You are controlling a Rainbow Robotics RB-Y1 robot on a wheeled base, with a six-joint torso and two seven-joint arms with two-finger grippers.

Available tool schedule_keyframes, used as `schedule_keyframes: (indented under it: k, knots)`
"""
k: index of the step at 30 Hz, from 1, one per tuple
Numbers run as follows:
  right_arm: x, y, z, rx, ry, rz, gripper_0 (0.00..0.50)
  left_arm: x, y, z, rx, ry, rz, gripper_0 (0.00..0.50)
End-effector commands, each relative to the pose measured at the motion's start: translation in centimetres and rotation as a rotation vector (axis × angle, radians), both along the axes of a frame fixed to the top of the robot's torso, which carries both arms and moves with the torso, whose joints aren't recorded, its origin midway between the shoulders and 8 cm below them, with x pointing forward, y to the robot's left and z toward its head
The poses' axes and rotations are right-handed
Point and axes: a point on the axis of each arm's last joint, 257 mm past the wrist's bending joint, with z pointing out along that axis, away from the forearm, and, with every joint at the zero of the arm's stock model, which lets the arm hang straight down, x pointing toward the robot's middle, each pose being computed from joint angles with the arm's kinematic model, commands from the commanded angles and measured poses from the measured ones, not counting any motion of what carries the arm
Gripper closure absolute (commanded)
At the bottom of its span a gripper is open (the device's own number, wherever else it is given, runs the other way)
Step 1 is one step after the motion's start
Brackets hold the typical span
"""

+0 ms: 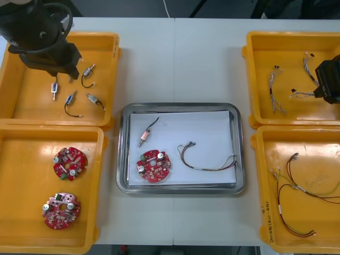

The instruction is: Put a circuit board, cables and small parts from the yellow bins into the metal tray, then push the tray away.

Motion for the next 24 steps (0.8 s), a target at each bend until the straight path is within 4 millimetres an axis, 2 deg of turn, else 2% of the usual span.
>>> schedule_keyframes:
  k: [1,5,9,14,20,24]
  knots:
    - [-0.9,-0.8,4.3,-0.044,-0.033,0.058,0.500,1.1,3.4,2.2,-0.007,-0.052,0.055,0.000]
    - [-1.7,0.8,6.1,-0.046,-0.027,0.122,0.500,2.1,3.8,2.0,-0.024,-0.074,0.067,0.000]
    - [-2.4,3.6,8.2,-0.031,-0.047,0.229,0.500,3.3,4.3,1.5,-0.046,-0.096,0.083,0.000]
    - [-2.9,7.2,10.9,-0.134,-0.112,0.472,0.500,4.6,5.1,0.6,-0.064,-0.116,0.107,0.000]
    - [-3.8,10.7,11.8,-0.268,-0.164,0.708,0.500,5.5,6.1,-0.1,-0.063,-0.133,0.119,0.000]
    - [-4.8,12.5,11.6,-0.339,-0.167,0.866,0.500,5.9,6.7,-0.7,-0.060,-0.142,0.122,0.000]
